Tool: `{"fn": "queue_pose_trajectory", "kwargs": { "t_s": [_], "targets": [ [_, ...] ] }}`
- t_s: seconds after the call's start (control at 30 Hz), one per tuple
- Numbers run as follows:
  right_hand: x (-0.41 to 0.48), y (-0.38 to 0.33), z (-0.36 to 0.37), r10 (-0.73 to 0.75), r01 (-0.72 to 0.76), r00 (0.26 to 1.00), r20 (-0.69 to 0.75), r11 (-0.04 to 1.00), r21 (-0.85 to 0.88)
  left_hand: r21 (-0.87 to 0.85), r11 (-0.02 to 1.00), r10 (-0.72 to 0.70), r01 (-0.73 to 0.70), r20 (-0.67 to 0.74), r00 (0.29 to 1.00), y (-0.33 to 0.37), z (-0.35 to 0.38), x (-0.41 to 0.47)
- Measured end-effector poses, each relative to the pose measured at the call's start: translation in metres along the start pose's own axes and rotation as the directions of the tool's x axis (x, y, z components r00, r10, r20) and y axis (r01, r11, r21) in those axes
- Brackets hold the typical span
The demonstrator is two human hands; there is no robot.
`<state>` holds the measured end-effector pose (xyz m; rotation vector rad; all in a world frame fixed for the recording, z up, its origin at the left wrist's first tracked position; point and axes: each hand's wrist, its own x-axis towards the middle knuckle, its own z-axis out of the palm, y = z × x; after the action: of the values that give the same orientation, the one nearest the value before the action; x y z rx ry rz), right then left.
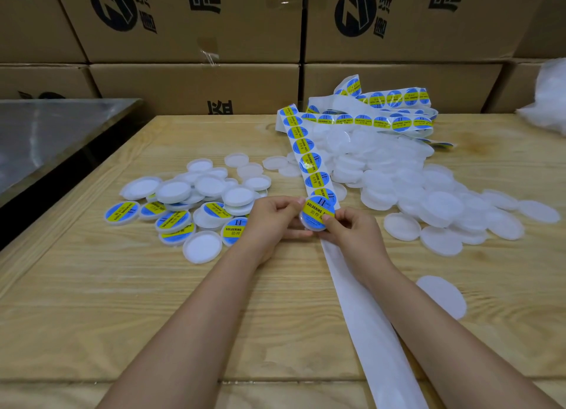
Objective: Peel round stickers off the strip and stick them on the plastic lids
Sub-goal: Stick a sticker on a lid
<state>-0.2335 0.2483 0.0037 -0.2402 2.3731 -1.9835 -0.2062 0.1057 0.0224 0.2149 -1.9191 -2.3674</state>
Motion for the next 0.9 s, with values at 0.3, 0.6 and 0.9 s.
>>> {"fn": "queue_pose_trajectory", "kwargs": {
  "t_s": [0.3,0.6,0.9],
  "targets": [
    [-0.0038,-0.004,-0.0001,-0.059,0.057,0.998,-0.013,0.991,-0.119,0.073,0.997,0.034,-0.032,-0.028,0.999,-0.0035,0.0003,0.0004],
    [-0.0034,-0.0046,-0.0004,-0.065,0.06,0.998,-0.026,0.989,-0.137,0.082,0.996,0.039,-0.035,-0.049,0.998,-0.0026,0.0024,-0.0017],
    [-0.0044,-0.004,0.0002,-0.086,0.073,0.994,-0.061,0.978,-0.196,0.194,0.975,0.124,-0.11,-0.059,0.99,-0.0021,0.0078,-0.0078]
  ]
}}
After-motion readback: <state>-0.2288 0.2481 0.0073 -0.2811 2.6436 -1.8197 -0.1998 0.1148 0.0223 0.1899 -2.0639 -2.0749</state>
